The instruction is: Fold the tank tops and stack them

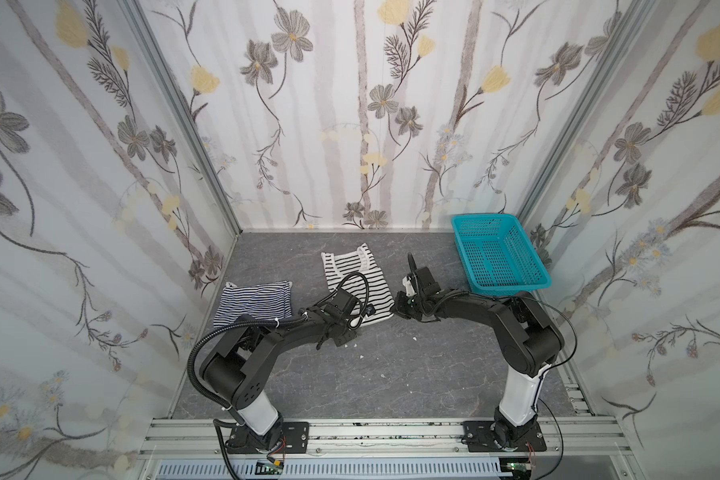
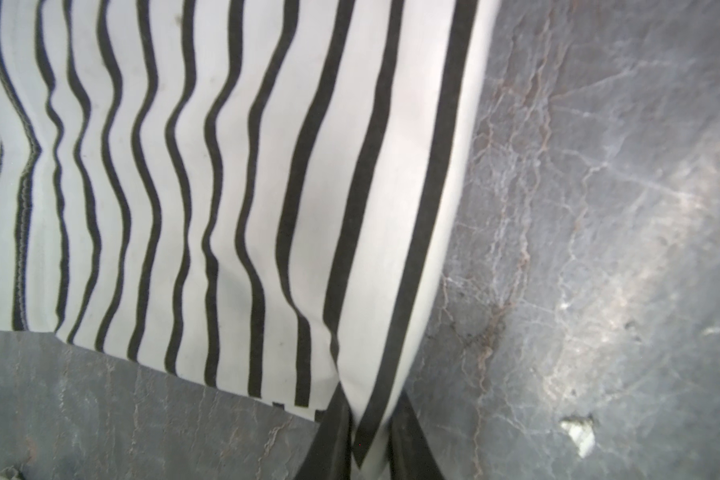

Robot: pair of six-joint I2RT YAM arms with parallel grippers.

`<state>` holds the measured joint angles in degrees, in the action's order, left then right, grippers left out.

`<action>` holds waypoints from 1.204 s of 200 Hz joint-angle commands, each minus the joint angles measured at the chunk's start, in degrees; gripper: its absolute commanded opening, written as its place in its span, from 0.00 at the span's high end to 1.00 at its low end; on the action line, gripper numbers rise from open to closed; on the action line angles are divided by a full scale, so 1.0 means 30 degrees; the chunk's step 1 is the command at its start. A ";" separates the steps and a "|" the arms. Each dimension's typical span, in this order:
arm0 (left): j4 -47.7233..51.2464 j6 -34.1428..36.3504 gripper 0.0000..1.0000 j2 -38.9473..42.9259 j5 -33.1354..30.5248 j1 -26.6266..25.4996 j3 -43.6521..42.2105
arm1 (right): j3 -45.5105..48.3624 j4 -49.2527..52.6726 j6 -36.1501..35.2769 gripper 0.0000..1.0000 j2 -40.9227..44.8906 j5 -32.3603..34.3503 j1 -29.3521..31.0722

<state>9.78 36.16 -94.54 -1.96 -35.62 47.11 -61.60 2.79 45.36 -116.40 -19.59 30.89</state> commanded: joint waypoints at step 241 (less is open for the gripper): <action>0.8313 0.1558 0.83 0.2370 1.2313 0.1446 0.6368 | -0.2126 0.6960 -0.1544 0.99 0.6765 0.3163 -0.0136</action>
<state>34.85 37.45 -82.83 33.43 -35.00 62.81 -63.42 23.75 43.31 -90.50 -11.18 31.18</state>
